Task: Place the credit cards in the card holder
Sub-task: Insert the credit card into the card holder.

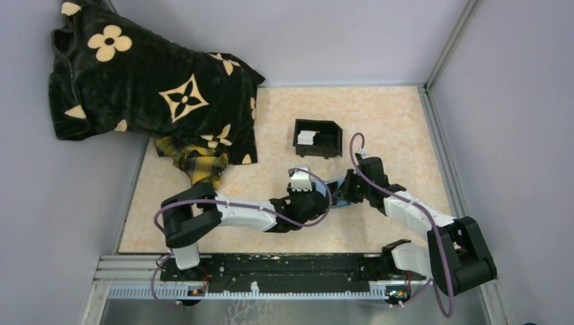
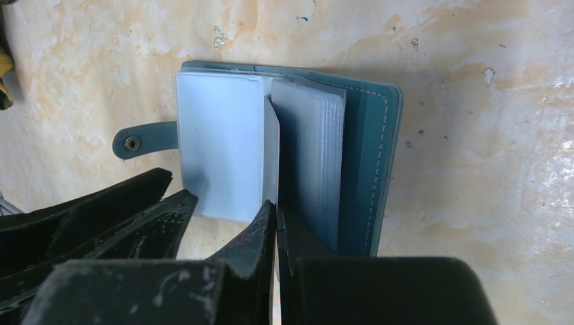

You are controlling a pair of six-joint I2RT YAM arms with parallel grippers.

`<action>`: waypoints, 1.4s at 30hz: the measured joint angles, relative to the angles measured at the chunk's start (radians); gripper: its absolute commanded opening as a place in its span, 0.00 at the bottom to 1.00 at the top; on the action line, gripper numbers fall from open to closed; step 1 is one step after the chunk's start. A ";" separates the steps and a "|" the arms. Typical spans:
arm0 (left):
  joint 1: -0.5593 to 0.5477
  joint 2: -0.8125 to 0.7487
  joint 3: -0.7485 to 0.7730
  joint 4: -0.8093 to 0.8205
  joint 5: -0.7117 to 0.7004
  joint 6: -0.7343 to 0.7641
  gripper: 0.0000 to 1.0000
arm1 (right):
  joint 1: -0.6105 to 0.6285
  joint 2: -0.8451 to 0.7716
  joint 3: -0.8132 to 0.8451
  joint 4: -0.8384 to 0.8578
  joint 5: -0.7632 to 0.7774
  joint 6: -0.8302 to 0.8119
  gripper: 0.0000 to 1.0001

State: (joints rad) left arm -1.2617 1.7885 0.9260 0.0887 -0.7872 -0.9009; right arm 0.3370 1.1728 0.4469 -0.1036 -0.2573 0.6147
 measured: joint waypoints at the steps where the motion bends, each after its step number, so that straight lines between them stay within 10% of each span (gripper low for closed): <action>1: 0.000 0.014 0.013 -0.003 0.000 0.001 0.46 | 0.000 0.000 0.000 0.000 0.000 -0.001 0.00; 16: 0.000 0.141 0.121 -0.155 -0.080 -0.114 0.04 | 0.000 -0.023 0.000 -0.020 -0.005 -0.005 0.00; 42: 0.000 0.154 0.137 -0.186 -0.103 -0.184 0.00 | -0.065 -0.012 0.014 -0.032 -0.043 -0.027 0.00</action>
State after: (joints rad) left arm -1.2613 1.9430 1.0626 -0.0975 -0.8902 -1.0851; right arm 0.2718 1.1610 0.4614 -0.1356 -0.3000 0.5880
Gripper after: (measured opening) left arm 0.005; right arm 0.006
